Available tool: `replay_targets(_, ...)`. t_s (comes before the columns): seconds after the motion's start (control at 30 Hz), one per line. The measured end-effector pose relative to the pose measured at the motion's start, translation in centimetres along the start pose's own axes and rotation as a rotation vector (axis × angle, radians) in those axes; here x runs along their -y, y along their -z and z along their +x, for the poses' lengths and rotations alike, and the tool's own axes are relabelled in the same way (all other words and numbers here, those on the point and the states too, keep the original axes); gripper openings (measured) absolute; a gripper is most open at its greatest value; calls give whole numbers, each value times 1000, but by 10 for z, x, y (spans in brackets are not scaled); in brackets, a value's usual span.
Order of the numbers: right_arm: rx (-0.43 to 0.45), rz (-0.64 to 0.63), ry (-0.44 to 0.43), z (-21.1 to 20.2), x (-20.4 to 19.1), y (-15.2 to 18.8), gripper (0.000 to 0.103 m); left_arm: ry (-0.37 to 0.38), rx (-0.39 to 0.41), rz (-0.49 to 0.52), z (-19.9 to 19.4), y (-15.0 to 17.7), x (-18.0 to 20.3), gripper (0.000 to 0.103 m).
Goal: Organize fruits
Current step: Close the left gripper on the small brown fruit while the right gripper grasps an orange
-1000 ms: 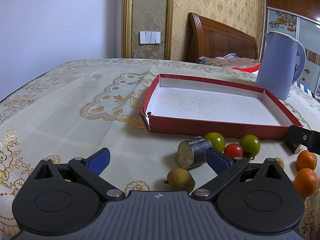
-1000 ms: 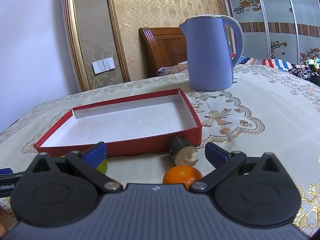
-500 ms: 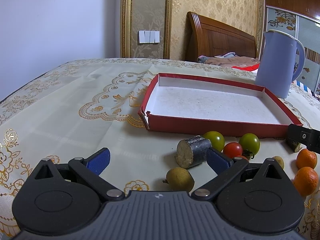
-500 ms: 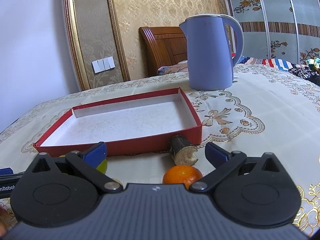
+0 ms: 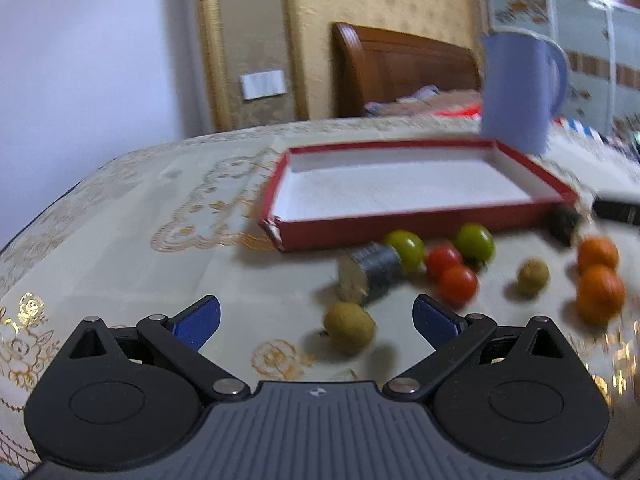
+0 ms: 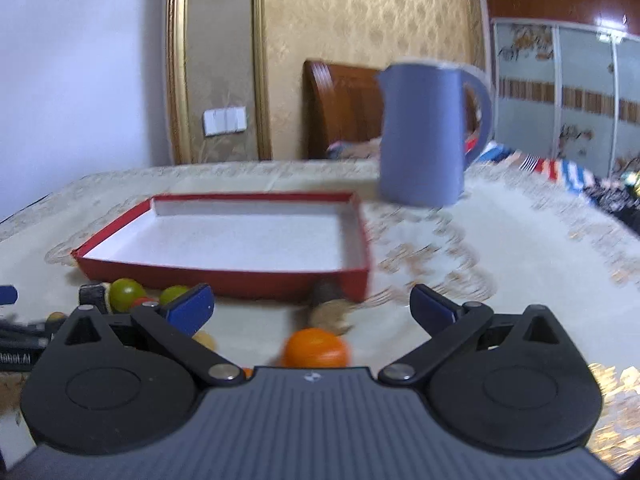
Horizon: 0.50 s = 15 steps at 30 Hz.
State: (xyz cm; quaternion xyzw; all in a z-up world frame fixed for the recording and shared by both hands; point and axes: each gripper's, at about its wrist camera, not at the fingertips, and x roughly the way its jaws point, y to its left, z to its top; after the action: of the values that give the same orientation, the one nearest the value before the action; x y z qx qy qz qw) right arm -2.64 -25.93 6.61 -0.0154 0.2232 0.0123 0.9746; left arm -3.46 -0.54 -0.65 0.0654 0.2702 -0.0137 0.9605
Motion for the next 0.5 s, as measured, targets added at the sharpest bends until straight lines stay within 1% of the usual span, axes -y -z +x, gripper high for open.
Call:
replay_targets(0.1,9,53,10,-4,16,1,103,-21,9,48,0,1,9,103)
replay_targets(0.17,1,80,10,-1,22,4,103,-14,3,42,1,0,11,103)
replay_targets(0.23,-28,93,11,6,25,9,103,-4,-33,30,7,-1,11,102)
replay_targets(0.3,-56,100,3,11,26,14,103,-6,-50,11,11,-1,8,102)
replay_targets(0.33,-65,101,3,13,27,14,103,-4,-55,-3,11,-1,6,95)
replay_targets(0.37,-74,104,3,14,27,16,103,5,-66,-20,13,-1,3,91)
replay_targets(0.43,-84,108,-8,14,27,17,103,16,-83,-47,16,-2,-1,80)
replay_targets(0.5,-89,106,-14,12,29,18,103,32,-89,-65,18,-1,-5,78)
